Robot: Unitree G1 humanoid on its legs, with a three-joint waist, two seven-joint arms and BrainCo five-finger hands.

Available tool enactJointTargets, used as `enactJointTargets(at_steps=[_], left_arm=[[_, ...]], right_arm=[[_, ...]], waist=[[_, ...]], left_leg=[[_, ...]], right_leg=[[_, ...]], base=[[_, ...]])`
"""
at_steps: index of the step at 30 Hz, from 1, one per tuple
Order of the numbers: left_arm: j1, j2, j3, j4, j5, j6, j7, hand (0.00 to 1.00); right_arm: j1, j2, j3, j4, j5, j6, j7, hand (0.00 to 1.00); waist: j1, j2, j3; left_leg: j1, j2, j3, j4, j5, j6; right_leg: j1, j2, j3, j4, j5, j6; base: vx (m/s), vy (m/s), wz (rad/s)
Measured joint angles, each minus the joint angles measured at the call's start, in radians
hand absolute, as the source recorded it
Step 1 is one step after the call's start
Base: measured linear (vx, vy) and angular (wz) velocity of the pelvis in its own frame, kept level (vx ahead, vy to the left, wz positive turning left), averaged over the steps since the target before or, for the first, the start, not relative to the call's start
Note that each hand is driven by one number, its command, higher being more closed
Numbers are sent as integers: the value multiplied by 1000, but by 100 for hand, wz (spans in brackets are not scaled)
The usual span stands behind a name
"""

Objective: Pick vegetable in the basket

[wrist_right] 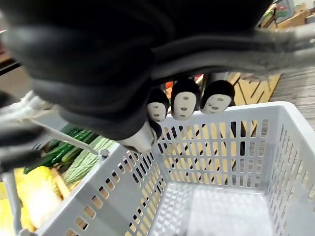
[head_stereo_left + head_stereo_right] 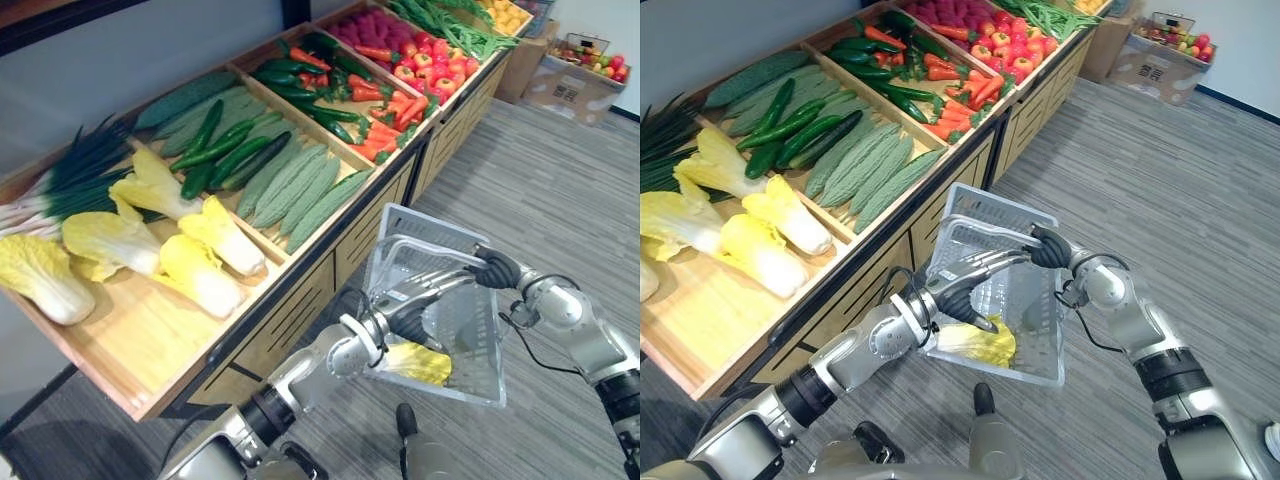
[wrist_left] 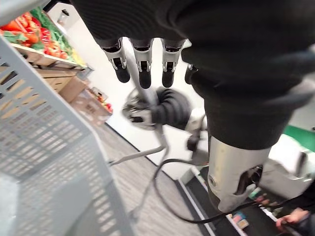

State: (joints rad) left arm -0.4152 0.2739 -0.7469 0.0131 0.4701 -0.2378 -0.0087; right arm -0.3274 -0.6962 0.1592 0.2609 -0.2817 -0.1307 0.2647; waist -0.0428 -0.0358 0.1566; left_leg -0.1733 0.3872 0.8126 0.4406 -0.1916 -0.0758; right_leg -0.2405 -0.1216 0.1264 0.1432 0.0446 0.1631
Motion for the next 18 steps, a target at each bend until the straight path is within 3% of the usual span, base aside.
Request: enactJointTargets(at_steps=[6, 11, 13, 15, 18], left_arm=[[70, 85, -47, -193, -125, -25, -51, 0], [159, 173, -35, -298, -258, -28, -76, 0], [236, 194, 8, -344, -298, -29, -73, 0], [368, 200, 124, -397, -344, -34, -70, 0], [473, 199, 275, -415, -384, -34, -45, 0]], right_arm=[[62, 73, -116, 128, -47, 37, -49, 100], [120, 140, -227, 249, -69, 63, -120, 100], [149, 161, -282, 298, -69, 66, -147, 100], [172, 191, -379, 398, -61, 66, -182, 100], [189, 239, -467, 527, -24, 71, -224, 100]], waist=[[20, 9, -3], [38, 17, -5], [47, 20, -11], [47, 24, -14], [64, 24, -16]], left_leg=[[-20, -53, -72, -21, 2, 5], [-37, -119, -166, -82, 46, 41], [-49, -149, -211, -112, 64, 49], [-64, -203, -283, -183, 114, 56], [-61, -245, -351, -263, 172, 63]], right_leg=[[25, -51, -80, 30, -38, 2], [73, -90, -189, 23, -48, -6], [99, -107, -236, 2, -52, -8], [129, -129, -311, -26, -55, -13], [167, -134, -379, -58, -57, -17]], base=[[8, 43, 42], [10, 21, 60], [23, 4, 81], [33, -8, 98], [40, -49, 82]])
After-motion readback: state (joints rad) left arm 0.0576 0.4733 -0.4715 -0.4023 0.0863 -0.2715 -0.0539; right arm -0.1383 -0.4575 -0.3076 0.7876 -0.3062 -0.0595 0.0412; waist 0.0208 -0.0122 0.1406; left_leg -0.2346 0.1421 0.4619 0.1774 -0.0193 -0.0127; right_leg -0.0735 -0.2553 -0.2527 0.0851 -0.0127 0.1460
